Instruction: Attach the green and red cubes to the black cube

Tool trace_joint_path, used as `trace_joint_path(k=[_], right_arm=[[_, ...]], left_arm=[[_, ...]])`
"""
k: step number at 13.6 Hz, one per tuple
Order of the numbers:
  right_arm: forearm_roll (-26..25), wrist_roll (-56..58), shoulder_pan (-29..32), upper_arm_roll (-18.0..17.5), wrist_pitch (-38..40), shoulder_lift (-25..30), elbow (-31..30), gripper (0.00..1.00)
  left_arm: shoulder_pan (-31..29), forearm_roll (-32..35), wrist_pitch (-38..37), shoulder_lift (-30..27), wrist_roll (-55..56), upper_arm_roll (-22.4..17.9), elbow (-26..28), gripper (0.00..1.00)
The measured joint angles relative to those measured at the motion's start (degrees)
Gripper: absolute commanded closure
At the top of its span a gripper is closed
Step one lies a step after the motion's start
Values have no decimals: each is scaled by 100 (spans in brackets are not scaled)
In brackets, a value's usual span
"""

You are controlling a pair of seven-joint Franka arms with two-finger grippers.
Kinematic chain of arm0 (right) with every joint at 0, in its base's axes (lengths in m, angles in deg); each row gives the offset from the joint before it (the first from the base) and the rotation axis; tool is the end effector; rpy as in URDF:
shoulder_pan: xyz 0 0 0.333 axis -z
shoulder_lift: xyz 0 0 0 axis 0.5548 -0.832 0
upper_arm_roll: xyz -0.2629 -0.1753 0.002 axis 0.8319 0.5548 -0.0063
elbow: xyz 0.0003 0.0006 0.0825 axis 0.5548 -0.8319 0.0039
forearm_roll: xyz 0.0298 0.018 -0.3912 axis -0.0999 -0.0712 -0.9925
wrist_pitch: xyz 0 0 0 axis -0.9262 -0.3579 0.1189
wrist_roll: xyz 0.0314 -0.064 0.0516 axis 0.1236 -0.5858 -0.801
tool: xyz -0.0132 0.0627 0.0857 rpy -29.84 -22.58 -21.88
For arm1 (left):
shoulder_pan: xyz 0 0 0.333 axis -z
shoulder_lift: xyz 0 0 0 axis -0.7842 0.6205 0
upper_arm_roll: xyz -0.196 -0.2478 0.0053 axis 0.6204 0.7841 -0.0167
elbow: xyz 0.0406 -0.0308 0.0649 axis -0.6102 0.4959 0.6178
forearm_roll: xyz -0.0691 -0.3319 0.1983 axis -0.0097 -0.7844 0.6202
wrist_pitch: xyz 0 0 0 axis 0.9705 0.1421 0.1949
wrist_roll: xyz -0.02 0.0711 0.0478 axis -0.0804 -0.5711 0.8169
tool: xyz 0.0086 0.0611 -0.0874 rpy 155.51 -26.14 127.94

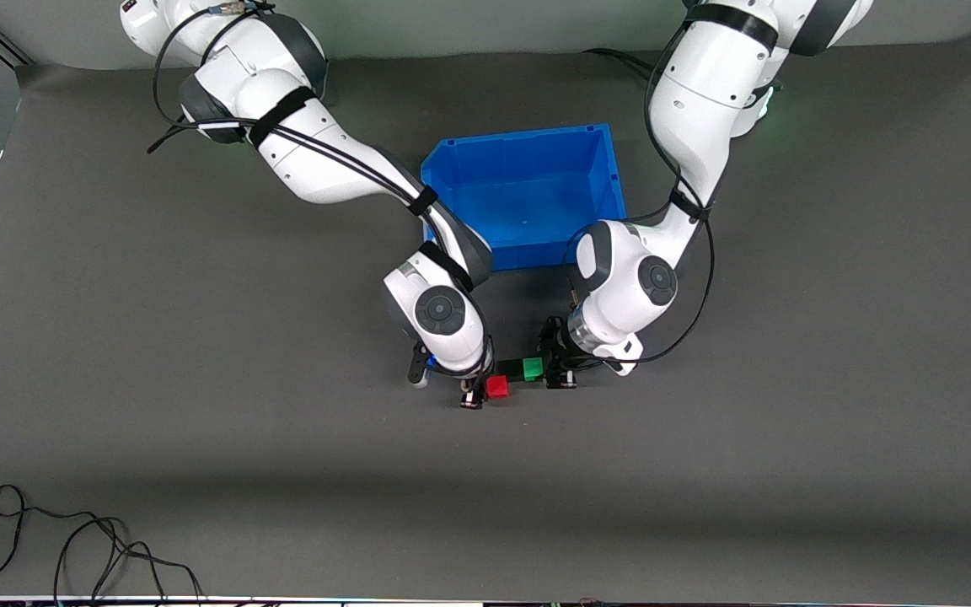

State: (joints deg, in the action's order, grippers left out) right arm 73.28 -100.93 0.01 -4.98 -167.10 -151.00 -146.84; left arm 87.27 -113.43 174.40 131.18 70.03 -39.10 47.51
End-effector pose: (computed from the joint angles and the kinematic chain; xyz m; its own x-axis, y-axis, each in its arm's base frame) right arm 0.6233 0.4705 0.1677 -0.1859 -0.9755 -0.1175 -0.9778 0.1955 -0.0755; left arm 0.5804 -0.3678 0.1834 -0.0786 0.8848 -0.4593 0.9844 0.1417 0.1045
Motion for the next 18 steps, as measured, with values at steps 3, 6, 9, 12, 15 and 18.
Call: trace_joint_path(k=[3,6,9,12,15,18], right_arm=[[0,97,1,-1,-26,-8,6,0],[-3,178,20,0,-171,-15,23,0],[-3,659,60,16,-188,-11,147,0],[-3,1202,278,25,170,177,309,0],[-1,1956,467,15,1294,719,395,0],[9,2895,621,2,2780,1467,441,0]], left_arm=[[-16,-9,0,0,1,-38,2,0],[-62,-17,0,0,4,-89,5,0],[-238,-17,-7,-4,2,-114,9,0],[-543,37,-78,-184,-310,-138,150,0],[-1252,267,-1260,-819,-1505,-252,442,0],[-2096,1615,-3303,-1629,-2485,-576,420,0]])
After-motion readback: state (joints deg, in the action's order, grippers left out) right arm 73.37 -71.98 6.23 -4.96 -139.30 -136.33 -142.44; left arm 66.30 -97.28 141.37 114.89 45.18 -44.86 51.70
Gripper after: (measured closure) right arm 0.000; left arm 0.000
